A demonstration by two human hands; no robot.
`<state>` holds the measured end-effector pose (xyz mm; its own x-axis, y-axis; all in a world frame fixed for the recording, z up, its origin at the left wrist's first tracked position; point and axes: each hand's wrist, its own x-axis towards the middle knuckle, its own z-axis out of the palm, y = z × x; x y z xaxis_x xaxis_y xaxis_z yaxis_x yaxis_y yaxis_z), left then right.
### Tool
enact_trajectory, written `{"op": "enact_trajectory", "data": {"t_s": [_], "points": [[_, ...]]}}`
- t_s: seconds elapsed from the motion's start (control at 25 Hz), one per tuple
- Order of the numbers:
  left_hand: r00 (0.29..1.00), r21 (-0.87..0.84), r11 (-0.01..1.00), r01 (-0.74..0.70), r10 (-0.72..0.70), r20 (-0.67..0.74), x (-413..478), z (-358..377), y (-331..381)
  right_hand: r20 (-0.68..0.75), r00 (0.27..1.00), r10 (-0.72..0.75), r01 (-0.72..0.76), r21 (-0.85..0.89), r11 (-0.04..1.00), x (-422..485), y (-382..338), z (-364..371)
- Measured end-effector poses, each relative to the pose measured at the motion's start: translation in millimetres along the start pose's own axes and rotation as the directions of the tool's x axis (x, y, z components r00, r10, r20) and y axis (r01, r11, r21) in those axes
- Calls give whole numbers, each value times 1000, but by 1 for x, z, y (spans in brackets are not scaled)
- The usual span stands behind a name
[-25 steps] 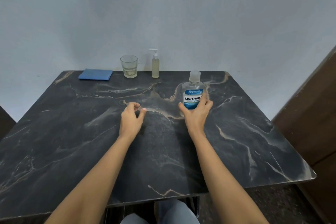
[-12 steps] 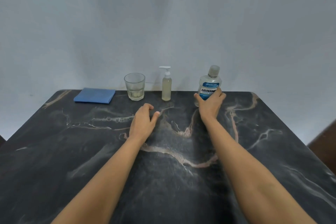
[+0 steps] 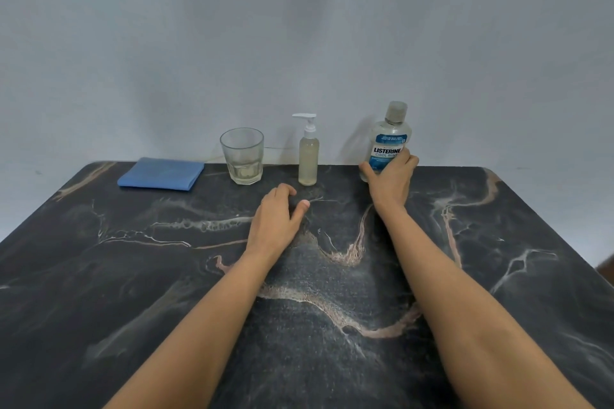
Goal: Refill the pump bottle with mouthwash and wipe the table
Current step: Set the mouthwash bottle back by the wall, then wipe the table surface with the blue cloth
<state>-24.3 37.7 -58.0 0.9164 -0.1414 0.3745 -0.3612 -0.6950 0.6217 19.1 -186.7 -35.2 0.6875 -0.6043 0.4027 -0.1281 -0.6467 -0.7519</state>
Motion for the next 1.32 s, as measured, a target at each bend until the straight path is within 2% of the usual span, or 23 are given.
{"op": "enact_trajectory", "data": {"t_s": [0.12, 0.24, 0.32, 0.36, 0.44, 0.52, 0.6, 0.68, 0.72, 0.8, 1.0, 1.12, 1.32], "points": [[999, -55, 998, 39, -39, -9, -6, -6, 3, 24, 999, 30, -29, -35, 999, -2, -6, -2], [996, -136, 987, 81, -85, -28, -20, -25, 2, 96, 987, 129, -125, -42, 991, -8, -12, -11], [995, -112, 990, 87, -92, -42, -33, -51, -10, 90, 977, 192, -190, -35, 981, -22, -19, -16], [994, -83, 992, 95, -100, -54, -41, -67, -20, 51, 985, 163, -162, -22, 987, -34, -27, -19], [987, -20, 990, 139, -140, -78, -58, -104, -45, -44, 998, -36, 37, 23, 999, -65, -51, -21], [971, 21, 978, 209, -205, -119, -74, -137, -70, -57, 941, -335, 339, 85, 937, -99, -84, -19], [952, 40, 963, 267, -257, -166, -87, -160, -87, 44, 797, -602, 593, 128, 795, -126, -119, -4], [939, 46, 951, 307, -294, -178, -98, -171, -100, 220, 645, -732, 720, 146, 679, -145, -151, 24], [936, 40, 947, 318, -307, -171, -103, -174, -107, 312, 601, -736, 732, 156, 663, -154, -166, 41], [935, 17, 947, 322, -315, -165, -114, -175, -118, 438, 559, -704, 718, 169, 675, -169, -189, 76], [930, 8, 953, 301, -292, -223, -118, -170, -118, 613, 563, -555, 660, 71, 748, -177, -214, 141], [929, -13, 958, 288, -282, -238, -118, -168, -119, 664, 566, -489, 666, -19, 745, -176, -219, 161], [927, -41, 961, 273, -274, -256, -117, -169, -120, 669, 575, -470, 734, -169, 657, -177, -229, 160]]}}
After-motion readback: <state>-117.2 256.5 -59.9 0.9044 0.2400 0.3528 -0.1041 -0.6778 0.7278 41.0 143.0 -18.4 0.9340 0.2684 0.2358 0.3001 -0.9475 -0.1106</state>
